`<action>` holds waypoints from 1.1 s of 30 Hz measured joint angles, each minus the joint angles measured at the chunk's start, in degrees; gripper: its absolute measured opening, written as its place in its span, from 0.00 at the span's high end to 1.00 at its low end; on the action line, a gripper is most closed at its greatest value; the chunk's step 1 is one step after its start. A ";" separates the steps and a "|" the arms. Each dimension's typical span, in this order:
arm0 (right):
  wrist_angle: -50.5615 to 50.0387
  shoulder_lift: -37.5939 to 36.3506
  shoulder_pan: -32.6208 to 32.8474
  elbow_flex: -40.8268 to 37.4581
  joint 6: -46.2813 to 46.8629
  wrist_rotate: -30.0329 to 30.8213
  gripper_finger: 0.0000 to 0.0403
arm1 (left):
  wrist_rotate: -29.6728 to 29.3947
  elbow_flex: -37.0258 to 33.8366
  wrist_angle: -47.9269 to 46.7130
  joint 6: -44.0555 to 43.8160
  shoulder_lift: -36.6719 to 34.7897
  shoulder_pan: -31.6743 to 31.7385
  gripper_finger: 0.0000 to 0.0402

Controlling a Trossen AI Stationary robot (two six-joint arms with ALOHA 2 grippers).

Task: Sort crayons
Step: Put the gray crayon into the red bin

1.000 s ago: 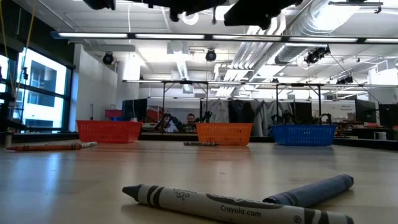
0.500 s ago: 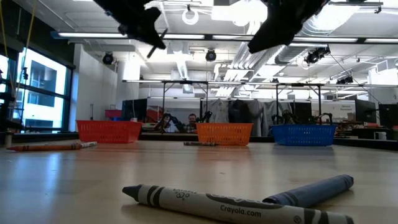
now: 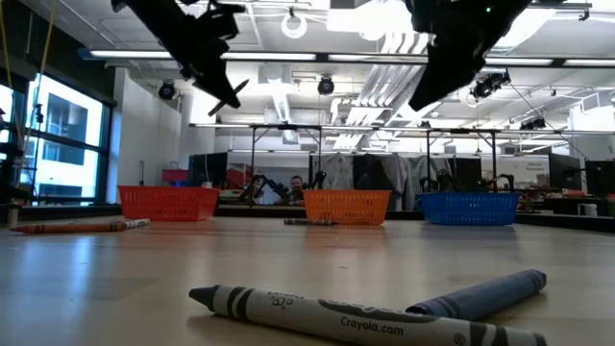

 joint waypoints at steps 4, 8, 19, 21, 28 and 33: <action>-1.57 0.00 -4.15 0.00 1.39 2.54 0.69 | -0.36 0.00 -1.58 -4.92 0.00 4.59 0.98; -1.64 0.00 -9.56 0.00 1.40 4.06 0.69 | -0.30 0.00 -5.11 -7.70 0.00 9.52 0.98; -2.30 0.02 -21.57 0.00 -1.74 0.08 0.69 | 2.43 0.00 -15.11 -19.55 0.00 20.03 0.98; -2.09 0.02 -22.58 0.00 -3.03 -0.84 0.69 | 4.01 0.00 -14.93 -19.65 0.02 20.94 0.98; -2.26 0.02 -23.52 0.00 -5.58 -1.39 0.69 | 4.27 0.00 -15.13 -17.71 0.02 21.56 0.91; -1.90 0.02 -23.49 0.00 -7.85 -1.42 0.69 | 2.56 0.00 -15.08 -17.80 1.66 22.05 0.88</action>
